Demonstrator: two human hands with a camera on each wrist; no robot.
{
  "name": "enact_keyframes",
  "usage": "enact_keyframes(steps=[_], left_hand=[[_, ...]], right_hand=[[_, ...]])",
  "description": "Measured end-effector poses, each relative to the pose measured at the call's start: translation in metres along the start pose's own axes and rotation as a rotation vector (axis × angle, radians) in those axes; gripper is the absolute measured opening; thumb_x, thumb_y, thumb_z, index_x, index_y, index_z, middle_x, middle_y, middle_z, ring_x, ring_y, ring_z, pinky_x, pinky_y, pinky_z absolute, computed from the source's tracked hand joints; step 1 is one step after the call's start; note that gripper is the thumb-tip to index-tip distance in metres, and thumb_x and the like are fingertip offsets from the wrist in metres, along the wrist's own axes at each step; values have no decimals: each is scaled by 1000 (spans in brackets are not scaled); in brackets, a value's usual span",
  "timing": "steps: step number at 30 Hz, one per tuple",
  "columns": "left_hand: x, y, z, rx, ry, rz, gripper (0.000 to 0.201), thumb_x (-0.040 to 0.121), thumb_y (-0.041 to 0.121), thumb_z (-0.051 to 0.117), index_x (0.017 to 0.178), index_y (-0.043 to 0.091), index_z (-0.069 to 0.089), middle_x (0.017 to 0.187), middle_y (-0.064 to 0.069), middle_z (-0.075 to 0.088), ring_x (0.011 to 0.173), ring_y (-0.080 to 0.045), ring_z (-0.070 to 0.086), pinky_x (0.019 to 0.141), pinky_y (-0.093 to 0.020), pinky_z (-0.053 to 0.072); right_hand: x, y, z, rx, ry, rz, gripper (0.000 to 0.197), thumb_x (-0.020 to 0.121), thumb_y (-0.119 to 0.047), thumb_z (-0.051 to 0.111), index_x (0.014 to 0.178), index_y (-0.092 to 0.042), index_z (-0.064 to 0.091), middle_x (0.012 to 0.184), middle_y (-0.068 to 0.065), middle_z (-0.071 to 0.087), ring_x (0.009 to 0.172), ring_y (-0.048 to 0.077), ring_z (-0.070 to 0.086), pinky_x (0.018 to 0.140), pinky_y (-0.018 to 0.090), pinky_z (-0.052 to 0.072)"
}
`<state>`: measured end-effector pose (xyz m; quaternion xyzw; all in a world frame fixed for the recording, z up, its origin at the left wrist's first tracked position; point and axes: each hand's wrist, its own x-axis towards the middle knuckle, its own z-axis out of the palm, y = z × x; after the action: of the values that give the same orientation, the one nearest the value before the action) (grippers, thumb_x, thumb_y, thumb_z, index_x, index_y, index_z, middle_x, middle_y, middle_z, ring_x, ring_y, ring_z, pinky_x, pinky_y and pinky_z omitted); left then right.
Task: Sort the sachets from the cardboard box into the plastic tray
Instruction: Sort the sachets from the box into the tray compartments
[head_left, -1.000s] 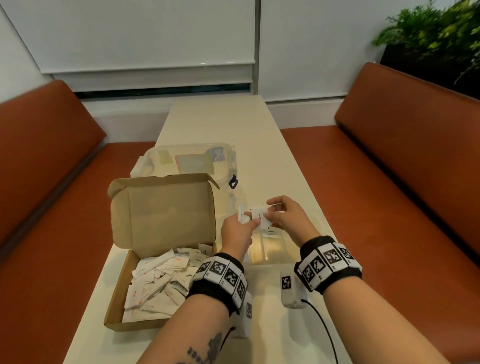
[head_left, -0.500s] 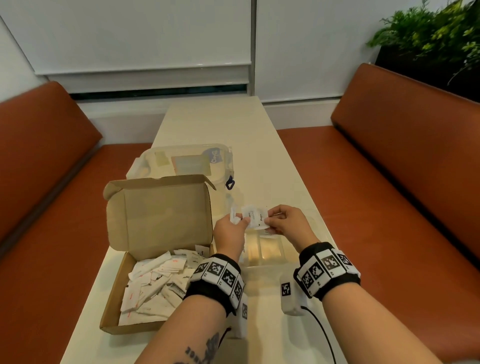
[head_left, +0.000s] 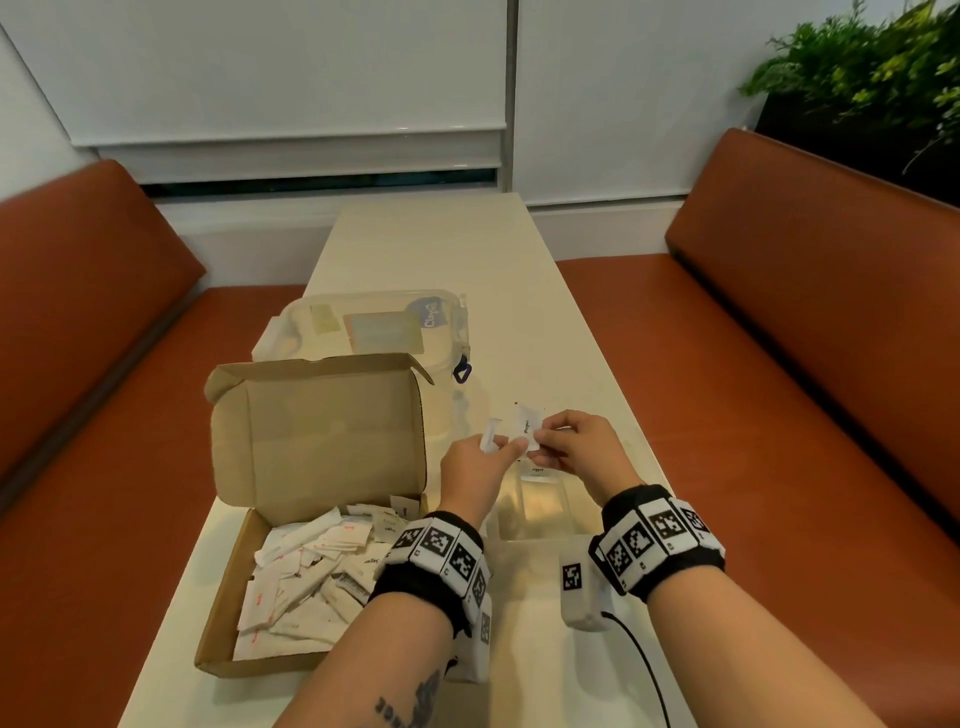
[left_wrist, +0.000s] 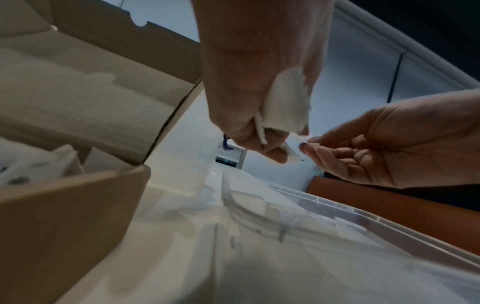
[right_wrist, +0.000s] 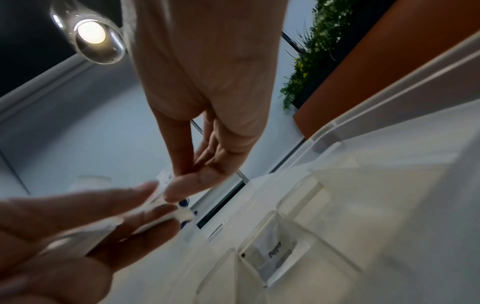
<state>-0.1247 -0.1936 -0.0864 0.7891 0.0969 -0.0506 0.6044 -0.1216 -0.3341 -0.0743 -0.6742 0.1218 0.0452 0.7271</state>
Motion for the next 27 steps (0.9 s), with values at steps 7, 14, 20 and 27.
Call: enact_keyframes(steps=[7, 14, 20, 27], left_hand=[[5, 2, -1, 269, -82, 95, 14, 87, 20, 64, 76, 11, 62, 63, 4, 52, 68, -17, 49, 52, -22, 32], [8, -3, -2, 270, 26, 74, 17, 89, 17, 59, 91, 2, 68, 83, -10, 62, 77, -23, 55, 67, -29, 40], [11, -16, -10, 273, 41, -17, 18, 88, 4, 57, 100, 9, 70, 106, -10, 67, 96, -23, 60, 74, -20, 40], [14, -18, -10, 322, 14, -29, 19, 88, 3, 56, 99, 11, 70, 106, -12, 68, 99, -26, 61, 76, -21, 42]], right_hand=[[5, -3, 1, -535, -56, -231, 35, 80, -10, 71, 112, -22, 64, 93, -6, 62, 75, 9, 55, 69, 14, 45], [20, -6, -8, -859, -86, -240, 5, 78, -8, 71, 78, -13, 69, 65, -6, 56, 60, 2, 46, 53, 5, 37], [27, 19, -10, -970, -11, -79, 3, 78, -7, 72, 77, -9, 70, 74, -2, 64, 70, 11, 57, 66, 22, 45], [33, 32, 0, -1044, 135, -48, 11, 78, -11, 69, 70, -17, 69, 71, -5, 62, 71, 13, 56, 62, 22, 39]])
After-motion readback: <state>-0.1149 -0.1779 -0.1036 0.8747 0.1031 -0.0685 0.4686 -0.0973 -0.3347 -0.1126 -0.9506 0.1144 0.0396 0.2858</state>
